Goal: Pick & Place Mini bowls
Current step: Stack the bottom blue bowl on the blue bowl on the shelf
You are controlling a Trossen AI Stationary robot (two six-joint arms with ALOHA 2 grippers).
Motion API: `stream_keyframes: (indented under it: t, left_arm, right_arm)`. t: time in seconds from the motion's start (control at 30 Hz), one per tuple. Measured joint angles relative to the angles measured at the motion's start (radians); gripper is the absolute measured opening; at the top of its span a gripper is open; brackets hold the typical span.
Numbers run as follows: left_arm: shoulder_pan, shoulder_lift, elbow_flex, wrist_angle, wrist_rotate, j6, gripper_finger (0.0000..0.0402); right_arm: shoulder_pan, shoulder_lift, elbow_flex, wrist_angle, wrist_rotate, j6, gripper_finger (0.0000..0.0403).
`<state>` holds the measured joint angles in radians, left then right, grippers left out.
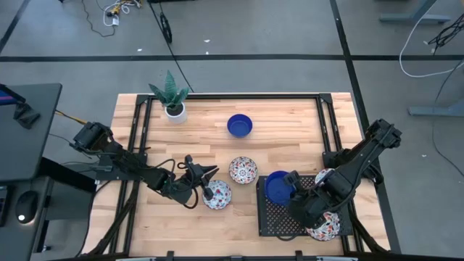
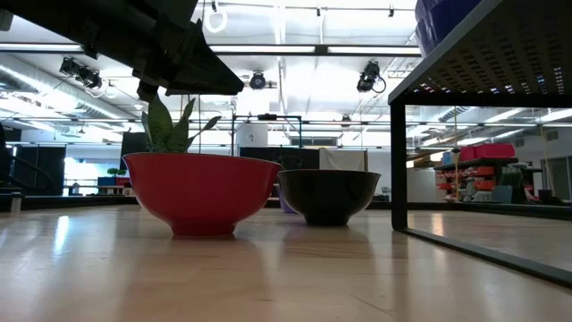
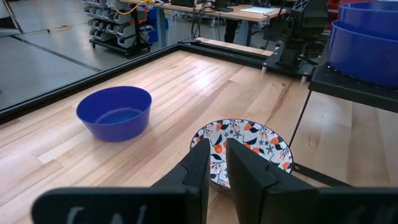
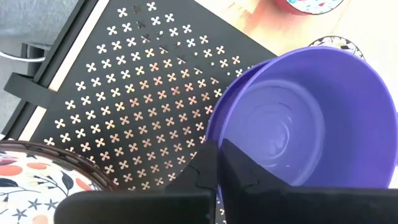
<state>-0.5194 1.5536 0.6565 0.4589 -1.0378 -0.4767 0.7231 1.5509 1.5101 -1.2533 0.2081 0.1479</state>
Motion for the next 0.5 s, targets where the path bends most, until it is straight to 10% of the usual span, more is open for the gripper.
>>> stream_keyframes:
  t: [0.5]
  left_arm:
    - [0.0, 0.0, 0.0, 0.0, 0.0, 0.0, 0.0055]
  right_arm:
    - [0.0, 0.0, 0.0, -0.003, 0.0, 0.028, 0.0005]
